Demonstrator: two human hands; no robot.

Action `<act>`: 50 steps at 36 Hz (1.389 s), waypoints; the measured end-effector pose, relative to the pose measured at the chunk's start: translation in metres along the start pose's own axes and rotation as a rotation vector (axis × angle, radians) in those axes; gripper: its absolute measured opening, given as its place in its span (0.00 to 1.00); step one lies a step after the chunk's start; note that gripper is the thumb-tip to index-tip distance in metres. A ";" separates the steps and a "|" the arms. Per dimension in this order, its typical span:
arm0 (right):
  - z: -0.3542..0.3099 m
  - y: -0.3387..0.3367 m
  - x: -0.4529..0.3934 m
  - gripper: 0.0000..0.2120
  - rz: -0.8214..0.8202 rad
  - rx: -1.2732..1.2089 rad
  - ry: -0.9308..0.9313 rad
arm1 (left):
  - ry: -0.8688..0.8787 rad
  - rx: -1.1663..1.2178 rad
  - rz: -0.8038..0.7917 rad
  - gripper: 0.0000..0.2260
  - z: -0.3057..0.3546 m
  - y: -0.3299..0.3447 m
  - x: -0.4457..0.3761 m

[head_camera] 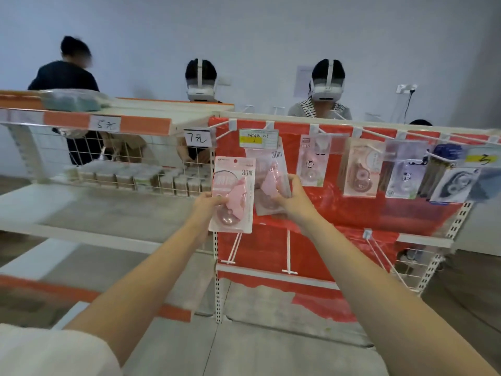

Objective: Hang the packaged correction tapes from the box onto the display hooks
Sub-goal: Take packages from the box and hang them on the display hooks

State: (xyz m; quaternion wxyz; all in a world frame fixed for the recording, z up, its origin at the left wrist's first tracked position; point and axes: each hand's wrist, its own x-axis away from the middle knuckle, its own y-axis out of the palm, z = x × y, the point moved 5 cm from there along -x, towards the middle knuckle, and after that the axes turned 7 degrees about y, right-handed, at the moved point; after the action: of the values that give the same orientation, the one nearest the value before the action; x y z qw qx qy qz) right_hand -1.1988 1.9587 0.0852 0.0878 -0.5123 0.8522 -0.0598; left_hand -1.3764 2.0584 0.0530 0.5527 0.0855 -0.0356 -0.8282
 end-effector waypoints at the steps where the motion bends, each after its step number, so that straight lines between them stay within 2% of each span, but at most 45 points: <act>1: -0.001 0.000 -0.002 0.20 0.017 -0.005 -0.004 | 0.005 0.003 -0.006 0.16 0.000 -0.001 -0.002; 5: 0.000 -0.004 -0.008 0.19 0.065 -0.027 -0.011 | -0.002 0.016 -0.032 0.20 -0.003 0.003 -0.006; 10: 0.007 -0.003 -0.014 0.15 0.077 -0.022 0.016 | 0.009 0.057 -0.027 0.07 -0.006 0.015 -0.013; 17: 0.003 -0.005 -0.029 0.06 0.136 0.205 0.098 | 0.011 -0.025 -0.004 0.13 -0.014 0.014 -0.031; 22: 0.007 0.001 -0.038 0.11 0.114 0.395 0.164 | 0.002 -0.037 -0.019 0.14 -0.020 0.013 -0.041; 26: 0.003 0.006 -0.051 0.14 0.154 0.476 0.153 | -0.001 -0.053 0.012 0.07 -0.020 0.010 -0.050; 29: 0.000 0.008 -0.068 0.18 0.211 0.604 0.119 | 0.006 -0.078 0.022 0.07 -0.018 0.005 -0.059; 32: -0.004 0.009 -0.082 0.17 0.278 0.717 0.091 | 0.006 -0.091 0.013 0.10 -0.016 0.002 -0.064; 38: -0.005 0.007 -0.081 0.13 0.337 0.878 0.021 | 0.006 -0.066 -0.005 0.09 -0.012 0.005 -0.062; 43: 0.008 0.004 -0.072 0.12 0.287 0.953 0.065 | -0.011 -0.021 -0.029 0.08 -0.015 0.014 -0.057; 46: 0.011 0.008 -0.063 0.13 0.136 0.906 0.046 | -0.029 0.014 -0.040 0.08 -0.016 0.022 -0.052; 48: 0.011 0.015 -0.053 0.13 -0.004 0.792 0.033 | -0.039 0.040 -0.026 0.09 -0.016 0.026 -0.048; 50: 0.010 0.020 -0.041 0.12 -0.108 0.542 0.092 | -0.043 0.071 -0.003 0.11 -0.015 0.031 -0.044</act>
State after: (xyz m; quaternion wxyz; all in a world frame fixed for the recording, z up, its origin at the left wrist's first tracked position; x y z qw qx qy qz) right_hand -1.1955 2.0039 0.0754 0.1795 -0.5116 0.7797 -0.3133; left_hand -1.3292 2.0878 0.0471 0.5470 0.0874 -0.0767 -0.8290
